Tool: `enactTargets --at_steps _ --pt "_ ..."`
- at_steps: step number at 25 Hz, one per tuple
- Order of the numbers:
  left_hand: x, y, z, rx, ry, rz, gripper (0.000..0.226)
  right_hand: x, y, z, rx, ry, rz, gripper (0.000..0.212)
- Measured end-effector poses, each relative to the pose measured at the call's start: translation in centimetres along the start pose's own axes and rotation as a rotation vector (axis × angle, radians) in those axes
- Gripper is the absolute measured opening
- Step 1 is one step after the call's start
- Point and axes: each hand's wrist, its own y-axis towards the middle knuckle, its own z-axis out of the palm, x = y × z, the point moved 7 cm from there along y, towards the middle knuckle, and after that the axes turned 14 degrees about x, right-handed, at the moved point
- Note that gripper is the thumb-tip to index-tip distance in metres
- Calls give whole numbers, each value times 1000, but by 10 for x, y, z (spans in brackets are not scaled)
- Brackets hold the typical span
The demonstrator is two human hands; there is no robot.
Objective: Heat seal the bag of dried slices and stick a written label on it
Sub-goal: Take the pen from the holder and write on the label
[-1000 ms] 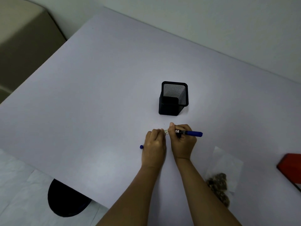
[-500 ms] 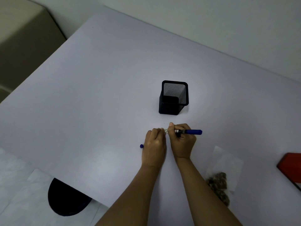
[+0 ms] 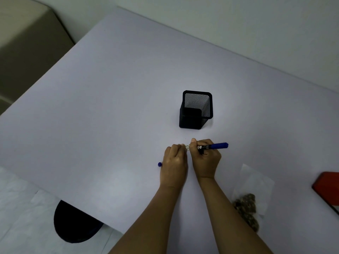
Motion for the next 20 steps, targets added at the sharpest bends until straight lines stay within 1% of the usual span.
enactTargets --at_steps 3,5,8,11,14,18,20 --pt "-1 0 1 1 11 4 26 -2 0 0 0 57 31 27" --pt "-1 -1 0 -2 8 0 26 -2 -1 1 6 12 21 28" --pt "-1 -1 0 -3 6 -4 26 -3 1 1 12 45 39 29" --pt "0 -1 1 1 7 -15 27 1 0 1 12 -14 -7 30" --pt "0 -2 1 4 5 -10 28 -4 0 0 -6 91 58 28" --pt "-2 -2 -1 -1 4 3 26 1 -1 1 20 8 -5 28" --pt "-2 -1 0 -1 3 2 26 -1 -1 1 15 80 35 28"
